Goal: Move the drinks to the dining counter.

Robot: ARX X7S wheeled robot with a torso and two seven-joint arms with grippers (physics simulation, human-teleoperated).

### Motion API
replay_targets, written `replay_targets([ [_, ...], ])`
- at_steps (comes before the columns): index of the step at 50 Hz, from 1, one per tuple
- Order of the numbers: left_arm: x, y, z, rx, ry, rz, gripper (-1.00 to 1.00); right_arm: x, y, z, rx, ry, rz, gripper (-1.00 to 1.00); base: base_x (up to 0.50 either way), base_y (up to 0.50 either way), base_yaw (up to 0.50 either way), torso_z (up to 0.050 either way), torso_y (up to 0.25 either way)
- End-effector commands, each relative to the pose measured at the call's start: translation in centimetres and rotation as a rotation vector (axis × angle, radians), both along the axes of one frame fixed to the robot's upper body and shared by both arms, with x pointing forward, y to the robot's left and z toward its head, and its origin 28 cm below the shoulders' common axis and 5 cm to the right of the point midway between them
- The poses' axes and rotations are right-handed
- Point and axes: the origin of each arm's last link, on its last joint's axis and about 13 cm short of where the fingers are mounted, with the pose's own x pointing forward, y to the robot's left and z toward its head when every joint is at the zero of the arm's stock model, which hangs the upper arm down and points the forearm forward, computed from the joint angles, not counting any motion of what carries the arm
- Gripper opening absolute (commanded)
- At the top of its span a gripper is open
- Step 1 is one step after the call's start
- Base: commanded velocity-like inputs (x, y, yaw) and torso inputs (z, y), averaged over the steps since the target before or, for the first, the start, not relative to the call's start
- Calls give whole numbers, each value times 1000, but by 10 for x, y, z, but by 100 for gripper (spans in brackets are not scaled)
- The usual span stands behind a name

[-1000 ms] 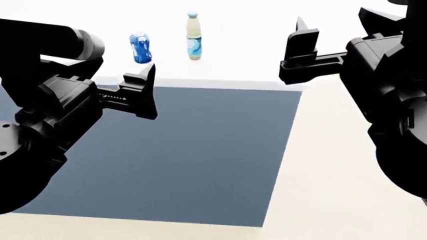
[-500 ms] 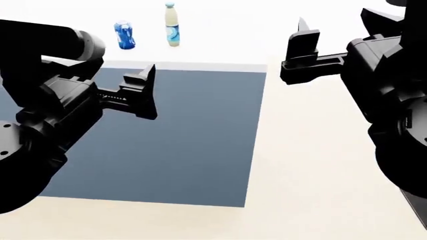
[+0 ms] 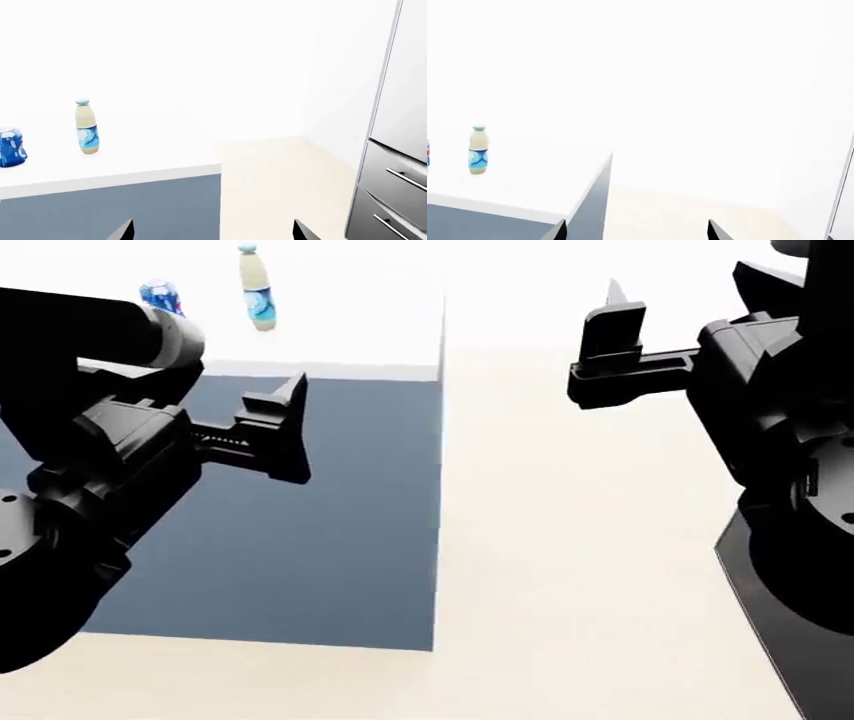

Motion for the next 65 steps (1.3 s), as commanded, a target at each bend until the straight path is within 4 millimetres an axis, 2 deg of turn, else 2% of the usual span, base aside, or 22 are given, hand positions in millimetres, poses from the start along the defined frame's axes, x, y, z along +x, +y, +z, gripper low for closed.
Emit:
replay_targets([
  [1,-1,1,-1,-1,-1,3,100,0,0,1,-15,-3,-19,100,514,-216,0,0,0],
  [7,0,0,0,-2,0,1,100,0,0,2,-15,-6,-16,100,514,-216,0,0,0],
  [10,0,1,0,-3,-1,4,100,2,-1,1,-65,-14,-100,100,182,-258,-143,0,0],
  [15,0,2,-2,-6,3,6,100,5,1,-5,-153,37,-123,100,3,-55,-12,0,0],
  [18,-1,3,-1,-6,1,8,100,7,-1,-1,-62,43,-113,100,3,-61,-83,0,0],
  [19,-1,3,-1,-6,1,8,100,7,-2,-1,-81,40,-129,100,14,-281,-246,0,0],
  [65,1,0,-2,-1,3,3,100,7,-3,-6,-94,81,-136,100,-32,-400,-435,0,0],
])
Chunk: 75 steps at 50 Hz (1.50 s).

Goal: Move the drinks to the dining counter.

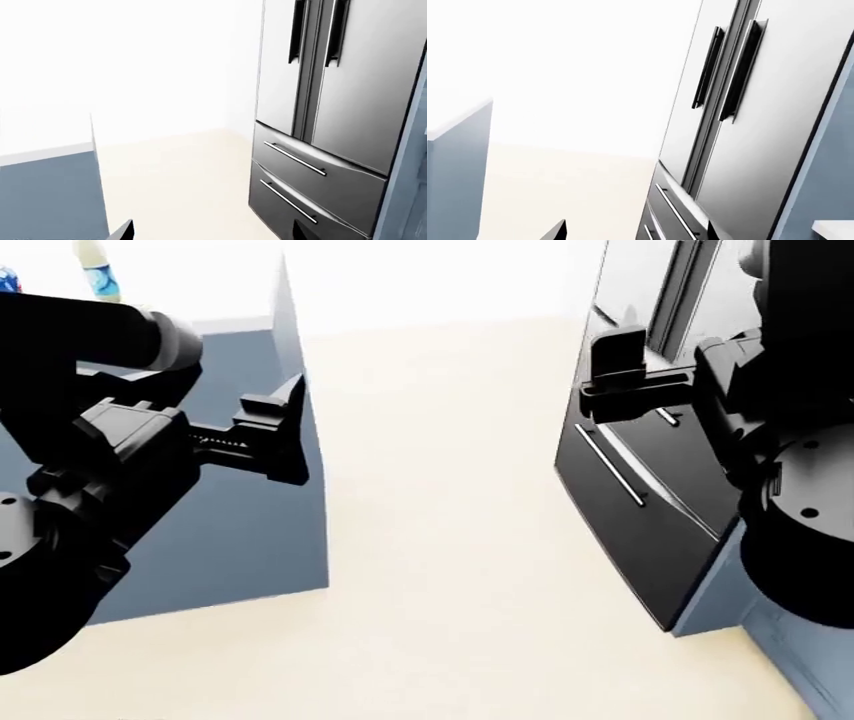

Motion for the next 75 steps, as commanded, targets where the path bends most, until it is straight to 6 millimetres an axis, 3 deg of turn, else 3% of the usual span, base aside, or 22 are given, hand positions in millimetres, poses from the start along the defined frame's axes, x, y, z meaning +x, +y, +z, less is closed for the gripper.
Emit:
replay_targets([
  [1,1,-1,0,1,1,-2,100,1,0,-1,6,17,-6,100,-84,-409,-453,0,0],
  [45,0,0,1,5,0,-2,100,2,-2,-1,33,43,-21,100,-126,-382,-430,0,0],
  [75,-2,1,-1,5,3,1,100,2,-4,-2,69,59,-37,100,-28,-56,-500,0,0],
])
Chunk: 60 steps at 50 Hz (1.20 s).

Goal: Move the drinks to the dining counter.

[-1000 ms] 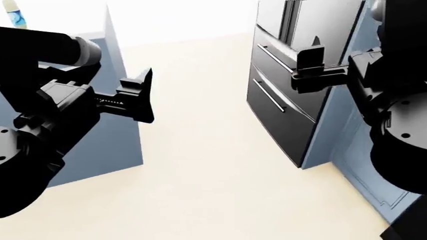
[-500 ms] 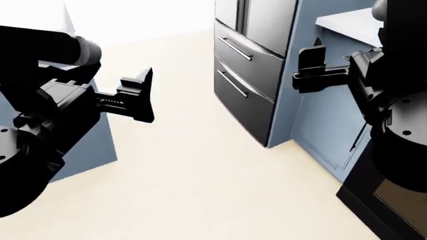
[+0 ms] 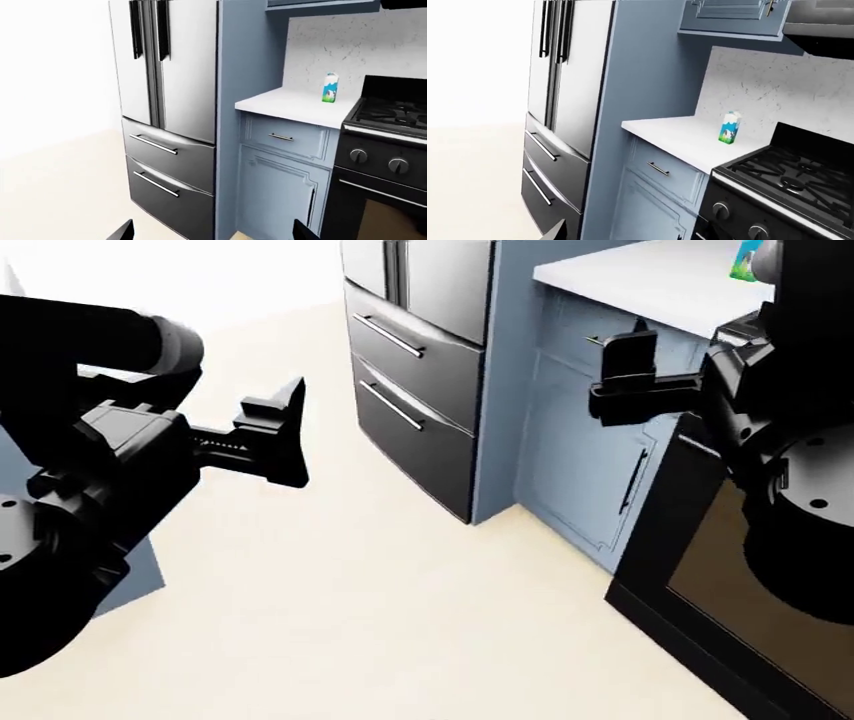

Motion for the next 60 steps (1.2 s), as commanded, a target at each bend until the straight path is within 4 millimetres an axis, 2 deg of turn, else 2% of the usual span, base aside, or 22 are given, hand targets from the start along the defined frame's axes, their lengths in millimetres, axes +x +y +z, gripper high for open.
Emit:
replay_targets([
  [1,-1,1,0,0,0,2,100,0,-1,0,13,9,-5,100,0,0,-500,0,0],
  [53,0,0,-2,10,5,-4,100,0,-2,-2,17,26,-18,100,0,0,-500,0,0],
  [58,0,0,-3,9,6,-4,100,1,-2,-3,-31,8,-48,100,0,0,-75,0,0],
  [60,0,0,-4,7,8,-2,100,2,-2,-4,1,27,-50,100,0,0,0,0,0],
])
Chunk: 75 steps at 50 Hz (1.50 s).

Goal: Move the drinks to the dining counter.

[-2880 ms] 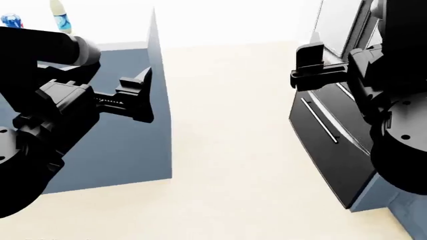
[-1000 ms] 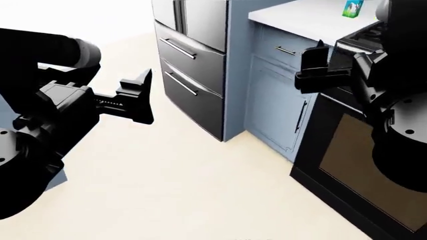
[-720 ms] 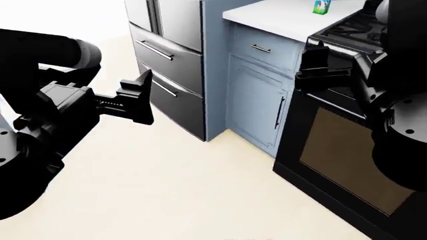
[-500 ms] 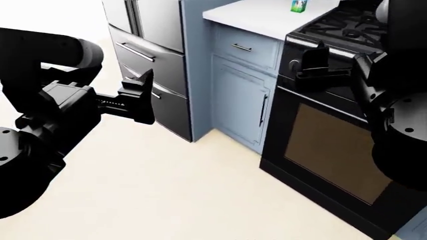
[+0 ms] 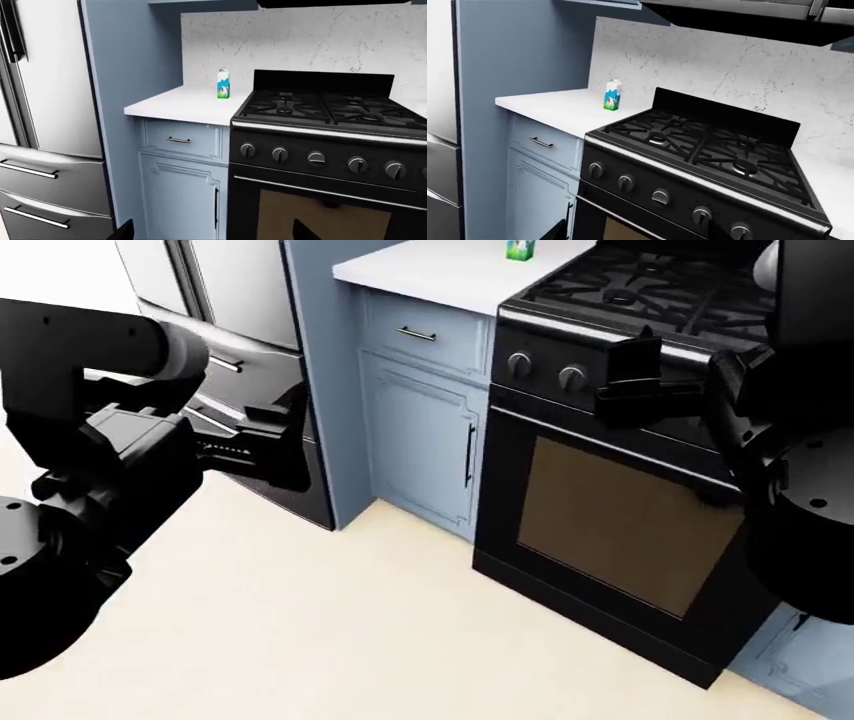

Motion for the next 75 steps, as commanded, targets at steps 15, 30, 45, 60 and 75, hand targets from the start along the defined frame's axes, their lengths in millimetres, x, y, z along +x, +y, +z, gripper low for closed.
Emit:
replay_targets([
  [15,1,1,-2,-2,3,2,100,2,0,-1,-24,14,-20,100,276,190,0,0,0],
  [30,1,0,-2,0,5,1,100,3,0,-1,-20,20,-32,100,411,284,0,0,0],
  [45,0,1,-2,-2,4,2,100,2,0,-1,-4,23,-21,100,411,284,0,0,1],
  [60,-15,-4,3,27,-27,-16,100,2,1,-2,1,40,0,100,381,263,0,0,1],
  [75,-62,34,21,-66,-146,192,100,3,0,-2,13,31,13,100,26,18,0,0,1],
])
